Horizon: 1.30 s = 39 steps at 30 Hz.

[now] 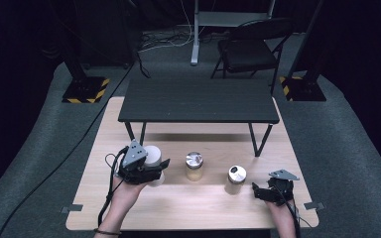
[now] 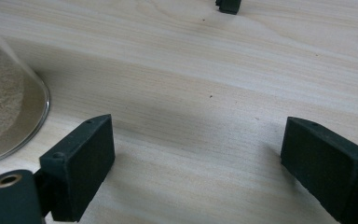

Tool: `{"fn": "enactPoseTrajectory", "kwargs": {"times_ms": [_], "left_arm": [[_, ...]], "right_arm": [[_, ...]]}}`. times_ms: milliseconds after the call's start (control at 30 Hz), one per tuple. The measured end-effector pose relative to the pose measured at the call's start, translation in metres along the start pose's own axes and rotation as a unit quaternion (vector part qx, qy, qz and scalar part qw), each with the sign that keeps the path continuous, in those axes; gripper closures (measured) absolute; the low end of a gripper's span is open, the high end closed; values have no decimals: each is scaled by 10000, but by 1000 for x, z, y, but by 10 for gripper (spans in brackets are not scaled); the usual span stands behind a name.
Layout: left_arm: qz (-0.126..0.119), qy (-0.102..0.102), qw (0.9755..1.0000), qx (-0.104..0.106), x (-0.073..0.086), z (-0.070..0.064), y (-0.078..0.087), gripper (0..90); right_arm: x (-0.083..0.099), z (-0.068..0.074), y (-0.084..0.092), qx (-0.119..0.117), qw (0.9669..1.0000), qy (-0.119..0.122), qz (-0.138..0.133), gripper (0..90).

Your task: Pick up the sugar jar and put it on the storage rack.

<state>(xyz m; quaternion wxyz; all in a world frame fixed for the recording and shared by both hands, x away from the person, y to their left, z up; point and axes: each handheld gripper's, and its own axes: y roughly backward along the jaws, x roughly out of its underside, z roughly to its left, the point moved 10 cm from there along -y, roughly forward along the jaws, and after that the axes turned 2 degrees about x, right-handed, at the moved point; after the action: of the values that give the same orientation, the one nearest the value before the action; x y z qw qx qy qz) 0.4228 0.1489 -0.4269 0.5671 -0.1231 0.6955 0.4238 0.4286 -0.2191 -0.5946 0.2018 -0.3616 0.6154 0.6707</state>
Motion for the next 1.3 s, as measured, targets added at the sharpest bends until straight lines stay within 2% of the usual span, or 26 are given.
{"fn": "enactPoseTrajectory", "kwargs": {"times_ms": [633,1300], "left_arm": [[-35,-103,9999,5,-29,4,3,366],[-118,-106,9999,-13,-60,11,3,366]], "right_arm": [[0,0,0,-4,10000,3,0,88],[0,0,0,-10,10000,3,1,87]]}}
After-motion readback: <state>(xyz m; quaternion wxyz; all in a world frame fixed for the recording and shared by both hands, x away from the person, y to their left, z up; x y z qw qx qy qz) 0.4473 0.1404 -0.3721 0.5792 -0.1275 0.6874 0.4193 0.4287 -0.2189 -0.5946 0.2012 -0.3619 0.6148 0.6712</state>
